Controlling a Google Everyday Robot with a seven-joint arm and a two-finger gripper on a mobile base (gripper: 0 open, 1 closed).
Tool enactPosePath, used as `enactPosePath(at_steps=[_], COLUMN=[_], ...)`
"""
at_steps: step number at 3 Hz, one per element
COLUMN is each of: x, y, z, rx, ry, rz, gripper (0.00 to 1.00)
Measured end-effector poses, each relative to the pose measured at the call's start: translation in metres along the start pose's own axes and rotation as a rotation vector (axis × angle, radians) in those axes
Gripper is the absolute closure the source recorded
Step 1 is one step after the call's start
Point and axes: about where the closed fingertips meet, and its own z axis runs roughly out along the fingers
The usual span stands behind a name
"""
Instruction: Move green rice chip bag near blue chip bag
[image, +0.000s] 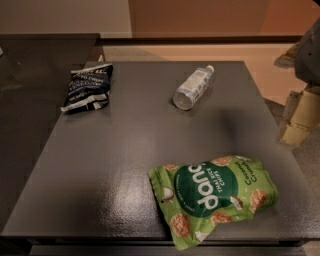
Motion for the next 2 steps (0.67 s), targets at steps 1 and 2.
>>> enactPosePath(at_steps=[1,2], x=[0.0,-0.005], y=[0.0,0.014], z=[0.0,0.011], rx=[0.0,-0.051], ry=[0.0,-0.023], rz=[0.0,-0.038], gripper=[0.0,0.0])
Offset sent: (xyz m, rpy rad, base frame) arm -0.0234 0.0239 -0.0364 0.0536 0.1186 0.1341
